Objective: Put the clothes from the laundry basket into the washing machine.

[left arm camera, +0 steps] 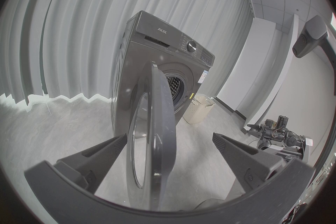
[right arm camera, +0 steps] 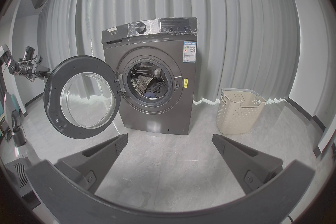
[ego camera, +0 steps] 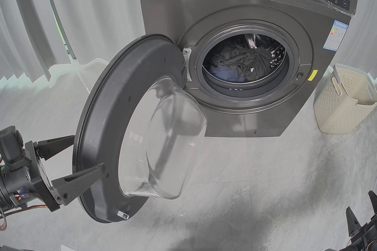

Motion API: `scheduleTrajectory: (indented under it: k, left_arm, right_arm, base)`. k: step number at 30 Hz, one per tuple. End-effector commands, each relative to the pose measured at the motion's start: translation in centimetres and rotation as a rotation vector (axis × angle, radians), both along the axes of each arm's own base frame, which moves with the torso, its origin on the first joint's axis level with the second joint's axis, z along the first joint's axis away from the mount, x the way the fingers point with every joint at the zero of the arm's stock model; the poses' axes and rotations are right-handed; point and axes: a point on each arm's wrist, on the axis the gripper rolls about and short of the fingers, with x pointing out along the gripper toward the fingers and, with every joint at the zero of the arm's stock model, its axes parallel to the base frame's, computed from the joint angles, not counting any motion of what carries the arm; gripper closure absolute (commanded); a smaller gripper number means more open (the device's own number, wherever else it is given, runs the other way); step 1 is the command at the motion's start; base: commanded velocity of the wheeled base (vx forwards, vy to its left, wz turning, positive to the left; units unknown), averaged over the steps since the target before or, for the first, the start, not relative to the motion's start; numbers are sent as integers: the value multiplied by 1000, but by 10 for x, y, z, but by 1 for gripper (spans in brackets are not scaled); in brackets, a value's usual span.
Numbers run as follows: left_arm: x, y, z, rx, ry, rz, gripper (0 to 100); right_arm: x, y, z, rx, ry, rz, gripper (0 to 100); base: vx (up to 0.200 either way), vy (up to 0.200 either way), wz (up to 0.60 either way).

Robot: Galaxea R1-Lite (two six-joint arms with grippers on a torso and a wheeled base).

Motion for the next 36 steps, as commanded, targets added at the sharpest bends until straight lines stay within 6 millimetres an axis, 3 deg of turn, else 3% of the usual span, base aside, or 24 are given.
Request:
scheduleTrajectory:
  k: [1, 8, 15, 24, 36]
  left_arm:
    - [-7, 4, 5, -21, -36, 11, 0]
    - [-16, 25, 15, -50, -114, 166, 0]
    - [-3, 45, 6, -6, -72, 381, 0]
    - [12, 42, -14, 115, -6, 354, 0]
    - [31, 8, -25, 165, 65, 127, 0]
  right_arm:
    - [1, 0, -5, 0, 8, 1, 0]
    - [1, 0, -5, 0, 8, 1, 0]
    - [1, 0, -5, 0, 8, 1, 0]
    - [1, 0, -5, 0, 8, 1, 0]
    - [1, 0, -5, 0, 8, 1, 0]
  base:
    - [0, 0, 0]
    - [0, 0, 0]
    - [0, 0, 0]
    - [0, 0, 0]
    - [0, 0, 0]
